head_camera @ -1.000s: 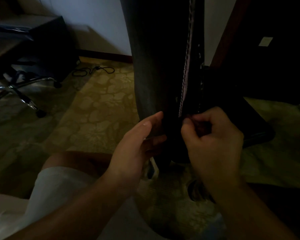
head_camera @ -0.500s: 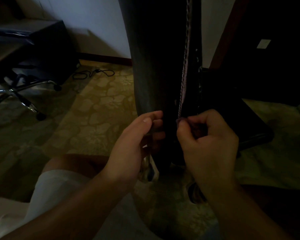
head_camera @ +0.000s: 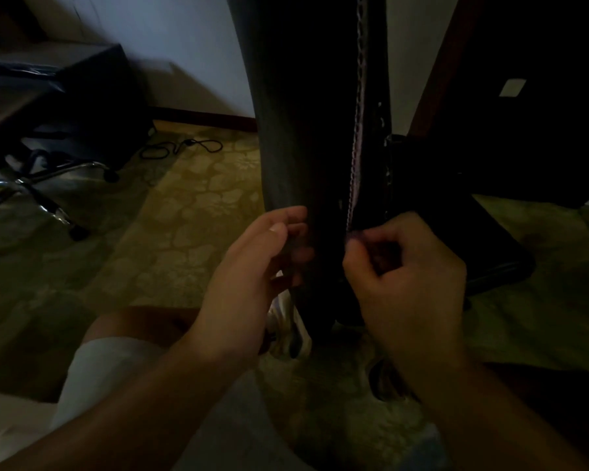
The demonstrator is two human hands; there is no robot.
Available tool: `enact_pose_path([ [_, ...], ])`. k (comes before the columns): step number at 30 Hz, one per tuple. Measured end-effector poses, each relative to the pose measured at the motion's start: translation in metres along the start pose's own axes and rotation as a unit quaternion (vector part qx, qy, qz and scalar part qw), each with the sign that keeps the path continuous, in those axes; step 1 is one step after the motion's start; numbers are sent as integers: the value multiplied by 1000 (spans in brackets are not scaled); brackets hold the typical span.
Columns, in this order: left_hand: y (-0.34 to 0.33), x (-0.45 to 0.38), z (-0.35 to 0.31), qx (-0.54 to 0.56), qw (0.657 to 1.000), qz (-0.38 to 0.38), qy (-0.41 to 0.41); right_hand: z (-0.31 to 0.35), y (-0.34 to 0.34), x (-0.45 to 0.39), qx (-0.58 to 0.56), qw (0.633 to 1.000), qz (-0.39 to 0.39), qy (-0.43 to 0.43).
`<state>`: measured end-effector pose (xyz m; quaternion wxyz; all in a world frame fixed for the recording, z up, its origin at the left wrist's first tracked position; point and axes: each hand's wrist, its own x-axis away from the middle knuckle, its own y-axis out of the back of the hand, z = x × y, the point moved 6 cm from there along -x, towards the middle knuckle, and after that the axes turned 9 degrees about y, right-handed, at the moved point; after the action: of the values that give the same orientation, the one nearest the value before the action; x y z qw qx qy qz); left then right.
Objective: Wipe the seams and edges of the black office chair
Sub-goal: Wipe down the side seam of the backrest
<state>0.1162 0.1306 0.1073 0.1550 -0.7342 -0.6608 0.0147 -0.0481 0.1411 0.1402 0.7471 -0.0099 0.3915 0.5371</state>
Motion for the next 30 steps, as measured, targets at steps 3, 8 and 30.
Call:
enact_pose_path([
  [3, -4, 1, -4, -16, 1000, 7, -13, 0, 6, -5, -12, 1000, -27, -4],
  [8, -9, 1, -4, -29, 999, 17, -8, 7, 1, 0, -22, 1000, -5, 6],
  [30, -3, 3, -6, 1, 1000, 21, -9, 9, -4, 4, -7, 1000, -2, 8],
])
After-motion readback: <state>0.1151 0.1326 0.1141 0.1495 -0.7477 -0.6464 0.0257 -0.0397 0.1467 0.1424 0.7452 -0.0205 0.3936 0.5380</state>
